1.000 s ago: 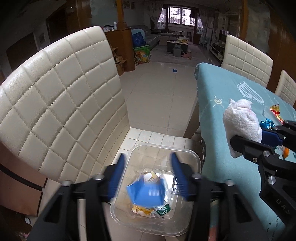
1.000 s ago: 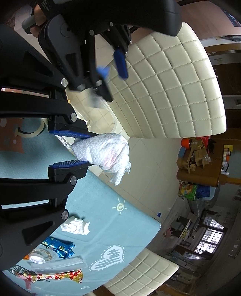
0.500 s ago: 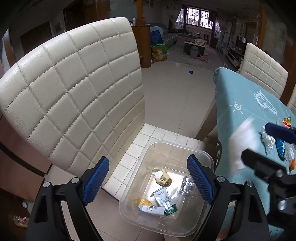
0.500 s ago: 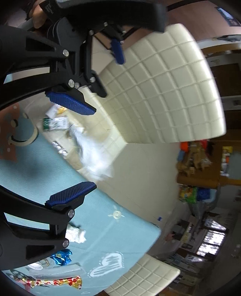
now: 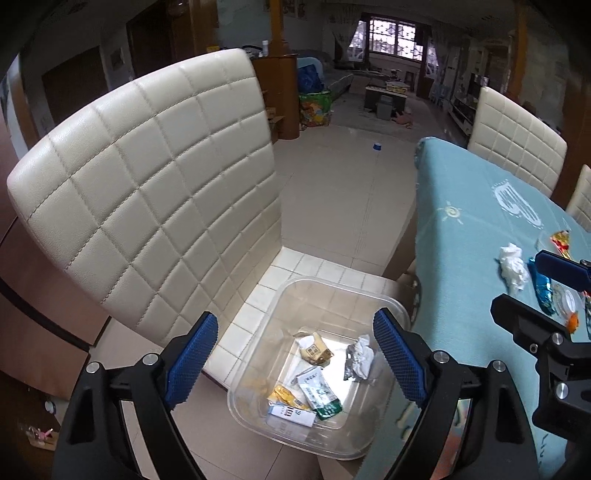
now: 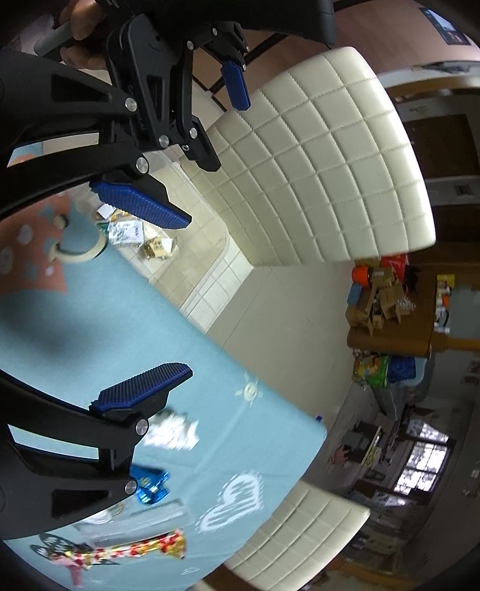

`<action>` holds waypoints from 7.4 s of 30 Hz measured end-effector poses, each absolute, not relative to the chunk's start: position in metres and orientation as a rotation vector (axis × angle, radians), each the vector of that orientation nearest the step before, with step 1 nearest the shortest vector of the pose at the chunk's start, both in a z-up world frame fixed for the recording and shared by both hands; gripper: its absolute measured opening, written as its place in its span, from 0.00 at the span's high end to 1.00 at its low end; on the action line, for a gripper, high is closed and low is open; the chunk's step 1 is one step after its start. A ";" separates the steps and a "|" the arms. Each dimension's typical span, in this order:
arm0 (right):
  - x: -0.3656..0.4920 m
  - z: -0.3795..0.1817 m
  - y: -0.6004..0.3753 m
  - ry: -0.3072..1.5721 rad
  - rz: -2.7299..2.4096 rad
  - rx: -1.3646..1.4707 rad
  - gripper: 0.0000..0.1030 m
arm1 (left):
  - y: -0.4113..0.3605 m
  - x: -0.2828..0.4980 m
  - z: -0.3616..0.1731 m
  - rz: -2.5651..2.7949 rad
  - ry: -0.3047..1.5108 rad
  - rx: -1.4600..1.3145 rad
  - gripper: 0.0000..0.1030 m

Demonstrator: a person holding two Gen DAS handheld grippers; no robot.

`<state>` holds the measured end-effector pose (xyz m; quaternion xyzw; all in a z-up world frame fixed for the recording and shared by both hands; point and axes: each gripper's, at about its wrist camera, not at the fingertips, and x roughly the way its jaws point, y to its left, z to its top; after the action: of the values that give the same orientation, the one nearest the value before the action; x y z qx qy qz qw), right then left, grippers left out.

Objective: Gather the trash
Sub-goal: 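Move both open grippers from the bin back over the table, then grasp the orange peel with the left gripper while the right gripper grasps the pink receipt, then carry the orange peel and pink receipt to the bin and release both, then move both open grippers back over the table toward the wrappers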

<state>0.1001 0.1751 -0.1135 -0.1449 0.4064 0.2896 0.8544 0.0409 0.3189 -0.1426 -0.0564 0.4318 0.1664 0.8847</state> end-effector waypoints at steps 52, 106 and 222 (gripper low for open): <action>0.181 -0.200 -0.276 1.014 -0.026 0.036 0.12 | -0.060 0.149 -0.193 -0.071 1.012 0.175 0.21; 0.056 -0.124 -0.048 0.798 0.420 -0.211 0.87 | 0.088 0.047 -0.142 0.025 0.855 0.103 0.89; 0.087 -0.122 -0.127 0.835 0.222 -0.144 0.24 | 0.034 0.095 -0.127 -0.040 0.858 0.099 0.24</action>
<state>0.0866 -0.1273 -0.1223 -0.0696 0.4044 0.1076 0.9056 0.0947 0.0343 -0.1267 0.0477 0.4156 -0.0195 0.9081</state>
